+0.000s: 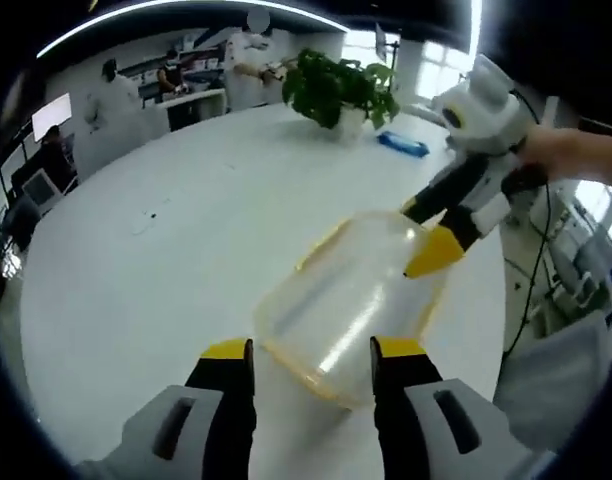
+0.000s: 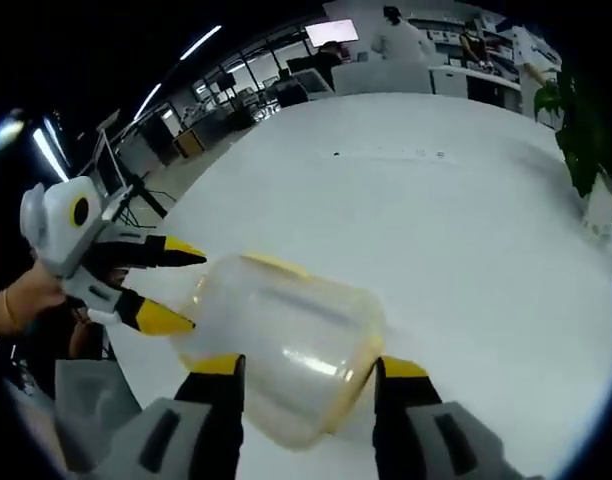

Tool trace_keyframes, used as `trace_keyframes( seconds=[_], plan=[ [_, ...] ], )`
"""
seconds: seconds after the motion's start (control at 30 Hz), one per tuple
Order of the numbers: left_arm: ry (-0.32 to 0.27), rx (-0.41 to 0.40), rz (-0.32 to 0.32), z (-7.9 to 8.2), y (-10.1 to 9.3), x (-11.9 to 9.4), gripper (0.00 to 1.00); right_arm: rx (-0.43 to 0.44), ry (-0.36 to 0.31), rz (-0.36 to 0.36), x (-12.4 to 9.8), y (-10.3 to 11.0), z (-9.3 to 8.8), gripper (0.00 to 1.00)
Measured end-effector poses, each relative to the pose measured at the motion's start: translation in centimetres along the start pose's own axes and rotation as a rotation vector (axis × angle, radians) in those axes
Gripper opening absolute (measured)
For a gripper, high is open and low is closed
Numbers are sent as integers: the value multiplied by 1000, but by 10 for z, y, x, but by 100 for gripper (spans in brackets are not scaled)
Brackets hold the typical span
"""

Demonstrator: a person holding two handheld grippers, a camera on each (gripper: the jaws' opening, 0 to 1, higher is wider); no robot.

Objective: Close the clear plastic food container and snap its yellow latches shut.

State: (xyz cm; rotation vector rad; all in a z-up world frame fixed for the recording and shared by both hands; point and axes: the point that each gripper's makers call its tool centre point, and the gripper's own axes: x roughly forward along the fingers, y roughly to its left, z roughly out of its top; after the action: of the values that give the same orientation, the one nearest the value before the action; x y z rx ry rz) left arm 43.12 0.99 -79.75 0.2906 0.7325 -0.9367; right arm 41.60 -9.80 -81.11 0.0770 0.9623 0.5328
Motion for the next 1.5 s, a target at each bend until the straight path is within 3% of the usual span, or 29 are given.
trace_keyframes(
  seconds=[0.3,0.53,0.8,0.83,1.1,1.27,1.5],
  plan=[
    [-31,44,-16,15,-10,3,44,-91,-4,-31,-5,-1,12,50],
    [-18,39,-41,11,-17,9,43,-13,9,-9,-2,-7,0,51],
    [-14,57,-76,10,-27,14,43,110,28,54,5,-6,-26,53],
    [-14,60,-80,10,-28,14,43,100,0,62,4,-6,-23,54],
    [-32,83,-108,14,-36,18,43,102,-9,53,1,-13,-23,56],
    [-29,117,-118,13,-40,19,44,34,-35,7,-7,-22,-12,54],
    [-8,197,-118,7,-48,21,46,-88,-96,7,-13,-10,12,49]
  ],
)
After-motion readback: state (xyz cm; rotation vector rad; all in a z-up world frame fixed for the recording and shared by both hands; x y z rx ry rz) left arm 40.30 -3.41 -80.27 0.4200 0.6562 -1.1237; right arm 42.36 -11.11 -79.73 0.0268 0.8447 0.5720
